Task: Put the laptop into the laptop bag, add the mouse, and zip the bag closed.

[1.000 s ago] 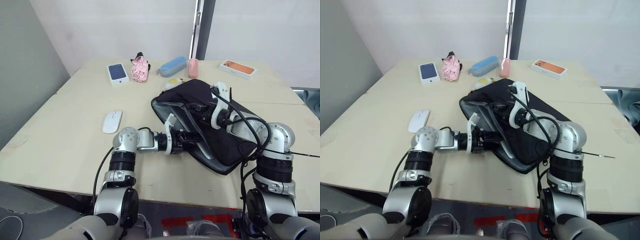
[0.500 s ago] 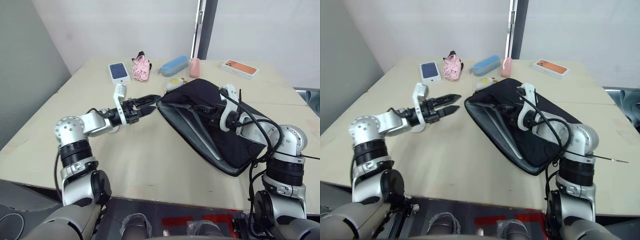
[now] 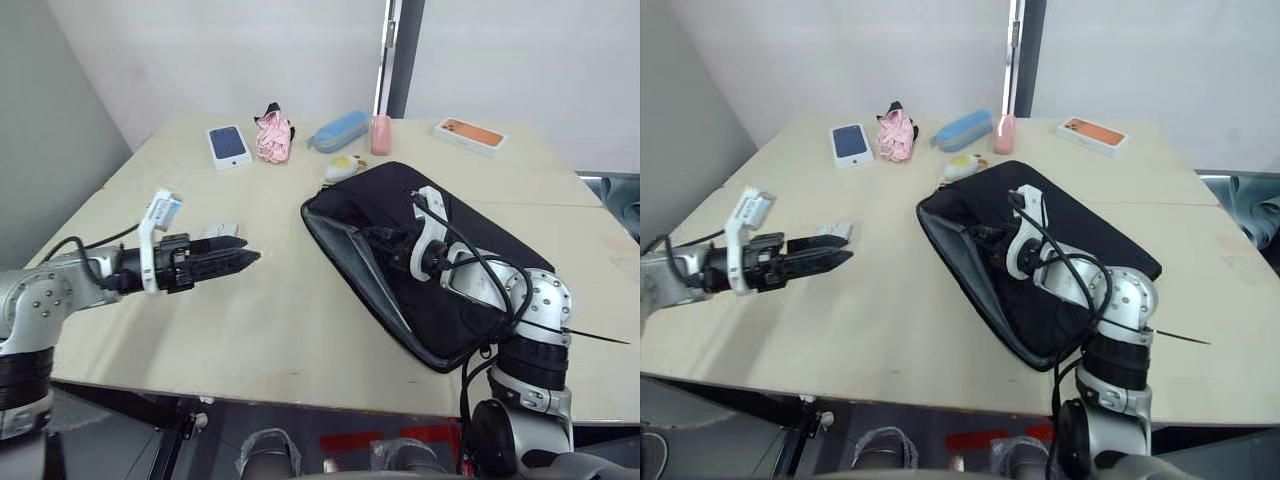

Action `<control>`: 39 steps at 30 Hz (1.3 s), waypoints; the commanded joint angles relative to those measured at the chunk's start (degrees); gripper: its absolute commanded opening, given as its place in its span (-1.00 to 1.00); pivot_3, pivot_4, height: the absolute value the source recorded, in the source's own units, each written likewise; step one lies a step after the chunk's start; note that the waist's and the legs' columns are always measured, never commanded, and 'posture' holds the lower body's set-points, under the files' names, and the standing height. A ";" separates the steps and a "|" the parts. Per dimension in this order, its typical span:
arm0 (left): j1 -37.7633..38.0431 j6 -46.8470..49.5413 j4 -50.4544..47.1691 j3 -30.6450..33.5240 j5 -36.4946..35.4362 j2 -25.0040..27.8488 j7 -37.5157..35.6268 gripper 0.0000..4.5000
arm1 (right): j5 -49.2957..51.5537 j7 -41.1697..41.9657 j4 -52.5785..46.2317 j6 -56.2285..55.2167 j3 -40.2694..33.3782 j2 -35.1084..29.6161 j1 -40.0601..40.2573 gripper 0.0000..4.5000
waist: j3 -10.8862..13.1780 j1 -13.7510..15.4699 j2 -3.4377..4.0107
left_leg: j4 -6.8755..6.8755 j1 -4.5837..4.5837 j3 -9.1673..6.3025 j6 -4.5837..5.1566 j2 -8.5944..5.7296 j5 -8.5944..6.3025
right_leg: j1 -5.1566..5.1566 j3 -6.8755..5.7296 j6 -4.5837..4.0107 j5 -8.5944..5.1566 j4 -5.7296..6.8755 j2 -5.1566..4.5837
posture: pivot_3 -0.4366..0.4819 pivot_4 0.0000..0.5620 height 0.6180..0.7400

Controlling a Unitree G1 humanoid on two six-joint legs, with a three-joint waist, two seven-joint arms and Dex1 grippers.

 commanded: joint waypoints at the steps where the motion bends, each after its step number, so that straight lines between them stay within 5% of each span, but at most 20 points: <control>1: 0.74 -6.32 -0.38 3.36 -0.19 2.35 -6.39 0.97 | 0.04 -3.38 2.16 -2.16 -1.81 2.95 -3.08 -1.00 | 0.00 -0.12 0.00 | 0.00 0.01 0.01 -0.04 0.01 0.03 | 0.00 0.02 -0.24 -0.12 0.04 0.01 | -0.05 -0.47 1.00; 9: 12.00 -15.06 -2.72 8.91 1.63 4.50 -13.72 0.97 | 3.91 -10.60 7.31 -1.90 -8.23 5.94 -8.02 -1.00 | -0.01 -0.23 -0.02 | -0.03 0.02 -0.01 -0.09 0.13 0.05 | -0.03 -0.03 -0.07 -0.04 0.09 0.13 | -0.05 -0.47 1.00; 19: 14.68 -16.78 -1.06 11.99 2.00 3.50 -10.20 0.98 | 7.81 -4.58 7.32 -0.11 -8.58 -2.67 -7.85 0.50 | -0.02 -0.02 -0.03 | 0.06 0.06 -0.01 -0.18 0.23 0.07 | -0.03 0.02 0.16 0.11 0.25 0.25 | -0.05 -0.47 1.00; 22: 16.75 -17.54 -1.00 13.08 2.79 3.85 -9.87 0.98 | 12.44 4.98 3.45 1.57 -7.54 -11.20 -7.37 0.96 | -0.02 0.02 -0.03 | 0.06 0.06 -0.01 -0.18 0.27 0.07 | -0.03 0.02 0.16 0.11 0.25 0.30 | -0.05 -0.47 1.00; 28: 21.51 -17.02 1.78 14.37 7.10 6.46 -6.71 0.98 | 11.39 31.68 -6.37 -5.16 -5.98 -35.11 1.53 0.98 | -0.07 0.71 -0.11 | 0.04 0.10 -0.04 -0.18 0.29 0.06 | 0.05 -0.01 0.16 0.11 0.16 0.31 | -0.05 -0.47 1.00; 33: 28.14 -26.77 6.60 16.00 15.91 8.22 -10.36 0.98 | -7.26 62.34 -6.72 -28.44 -5.39 -56.12 24.27 0.98 | -0.10 1.04 -0.19 | 0.02 0.08 0.01 0.28 0.33 -0.20 | 0.13 0.01 -0.22 -0.14 -0.08 0.29 | -0.05 -0.47 1.00; 39: 25.45 -33.17 13.90 19.43 17.88 8.17 -10.55 0.99 | -16.41 73.06 2.72 -42.08 -8.38 -61.97 32.57 0.99 | -0.19 -0.18 -0.32 | 0.42 0.14 0.13 0.56 0.35 -0.19 | 0.24 0.15 -0.54 -0.14 0.01 0.27 | -0.05 -0.47 1.00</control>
